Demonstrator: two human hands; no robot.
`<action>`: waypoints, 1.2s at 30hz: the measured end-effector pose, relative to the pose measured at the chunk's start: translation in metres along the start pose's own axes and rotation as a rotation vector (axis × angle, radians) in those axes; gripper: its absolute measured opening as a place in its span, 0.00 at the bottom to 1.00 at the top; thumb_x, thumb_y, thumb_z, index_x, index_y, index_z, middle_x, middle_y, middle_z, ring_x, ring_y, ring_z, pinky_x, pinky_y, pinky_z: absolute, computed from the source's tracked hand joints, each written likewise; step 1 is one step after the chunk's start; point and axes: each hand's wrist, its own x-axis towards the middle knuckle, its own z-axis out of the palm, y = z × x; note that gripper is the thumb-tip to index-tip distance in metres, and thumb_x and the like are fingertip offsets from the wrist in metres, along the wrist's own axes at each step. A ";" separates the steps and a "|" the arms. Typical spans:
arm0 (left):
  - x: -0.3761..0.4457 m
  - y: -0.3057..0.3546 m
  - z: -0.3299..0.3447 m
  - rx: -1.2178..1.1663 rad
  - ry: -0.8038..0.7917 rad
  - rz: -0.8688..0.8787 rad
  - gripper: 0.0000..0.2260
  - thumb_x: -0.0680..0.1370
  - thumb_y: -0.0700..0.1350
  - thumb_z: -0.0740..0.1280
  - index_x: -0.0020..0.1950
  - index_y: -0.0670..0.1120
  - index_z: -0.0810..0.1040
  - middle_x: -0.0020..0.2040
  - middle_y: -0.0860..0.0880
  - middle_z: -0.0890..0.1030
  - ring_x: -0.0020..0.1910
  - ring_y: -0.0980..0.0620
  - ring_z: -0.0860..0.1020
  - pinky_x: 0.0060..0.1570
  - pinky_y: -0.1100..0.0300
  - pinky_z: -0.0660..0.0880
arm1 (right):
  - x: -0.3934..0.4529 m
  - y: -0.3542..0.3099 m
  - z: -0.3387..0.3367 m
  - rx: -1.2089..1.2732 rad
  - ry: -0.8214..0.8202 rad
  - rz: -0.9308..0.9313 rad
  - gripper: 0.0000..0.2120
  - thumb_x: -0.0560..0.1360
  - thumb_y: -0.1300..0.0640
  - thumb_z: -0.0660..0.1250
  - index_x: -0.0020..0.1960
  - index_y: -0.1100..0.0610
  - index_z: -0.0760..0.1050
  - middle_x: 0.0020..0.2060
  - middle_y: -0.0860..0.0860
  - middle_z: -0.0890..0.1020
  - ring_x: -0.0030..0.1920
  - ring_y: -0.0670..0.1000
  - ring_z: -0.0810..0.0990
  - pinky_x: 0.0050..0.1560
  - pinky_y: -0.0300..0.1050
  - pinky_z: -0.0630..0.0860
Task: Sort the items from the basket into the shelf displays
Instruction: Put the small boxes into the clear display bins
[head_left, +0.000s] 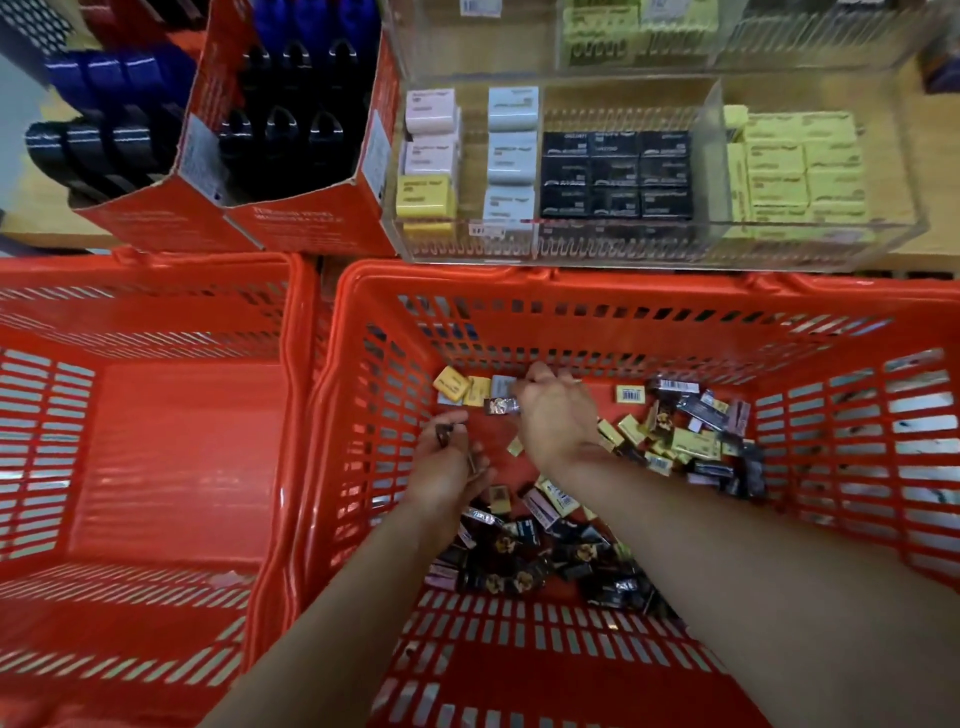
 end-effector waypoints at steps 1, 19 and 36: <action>0.000 0.003 0.001 0.000 0.007 0.006 0.08 0.85 0.46 0.57 0.54 0.53 0.76 0.40 0.49 0.76 0.35 0.54 0.76 0.44 0.53 0.83 | -0.001 0.001 0.001 0.032 0.021 0.011 0.13 0.78 0.59 0.66 0.62 0.54 0.79 0.59 0.52 0.74 0.61 0.56 0.73 0.57 0.49 0.74; -0.032 0.020 0.072 -0.329 -0.153 -0.261 0.04 0.81 0.44 0.67 0.52 0.44 0.78 0.42 0.45 0.78 0.39 0.50 0.77 0.33 0.61 0.80 | -0.065 0.159 -0.045 0.246 0.007 0.309 0.17 0.80 0.63 0.62 0.68 0.60 0.72 0.64 0.59 0.75 0.57 0.59 0.78 0.57 0.49 0.77; -0.035 0.006 0.052 -0.078 -0.201 -0.189 0.03 0.79 0.40 0.69 0.47 0.47 0.81 0.37 0.47 0.76 0.34 0.54 0.72 0.25 0.66 0.67 | -0.049 0.127 -0.025 0.096 -0.172 0.490 0.27 0.75 0.32 0.63 0.41 0.58 0.69 0.42 0.56 0.80 0.42 0.55 0.82 0.34 0.42 0.74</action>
